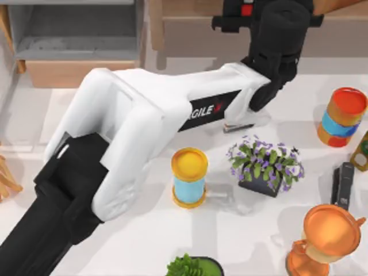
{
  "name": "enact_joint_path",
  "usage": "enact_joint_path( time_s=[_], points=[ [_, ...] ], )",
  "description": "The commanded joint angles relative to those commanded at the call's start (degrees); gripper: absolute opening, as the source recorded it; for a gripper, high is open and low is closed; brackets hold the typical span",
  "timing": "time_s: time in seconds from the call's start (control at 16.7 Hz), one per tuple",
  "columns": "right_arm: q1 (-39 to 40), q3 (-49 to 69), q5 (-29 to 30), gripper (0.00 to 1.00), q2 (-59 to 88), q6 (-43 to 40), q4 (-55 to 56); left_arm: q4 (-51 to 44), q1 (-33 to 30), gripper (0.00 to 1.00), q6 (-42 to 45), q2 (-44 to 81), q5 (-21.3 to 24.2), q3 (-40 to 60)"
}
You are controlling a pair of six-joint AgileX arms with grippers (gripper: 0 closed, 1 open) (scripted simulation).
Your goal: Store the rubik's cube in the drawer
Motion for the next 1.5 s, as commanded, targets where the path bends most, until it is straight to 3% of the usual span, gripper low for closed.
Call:
enact_joint_path(
  time_s=[0.12, 1.5],
  points=[
    [0.0, 0.0, 0.0, 1.0, 0.0, 0.0, 0.0, 0.0, 0.0, 0.0, 0.0, 0.0, 0.0, 0.0],
    [0.0, 0.0, 0.0, 1.0, 0.0, 0.0, 0.0, -0.46, -2.15, 0.0, 0.33, -6.2, -1.72, -5.3]
  ],
)
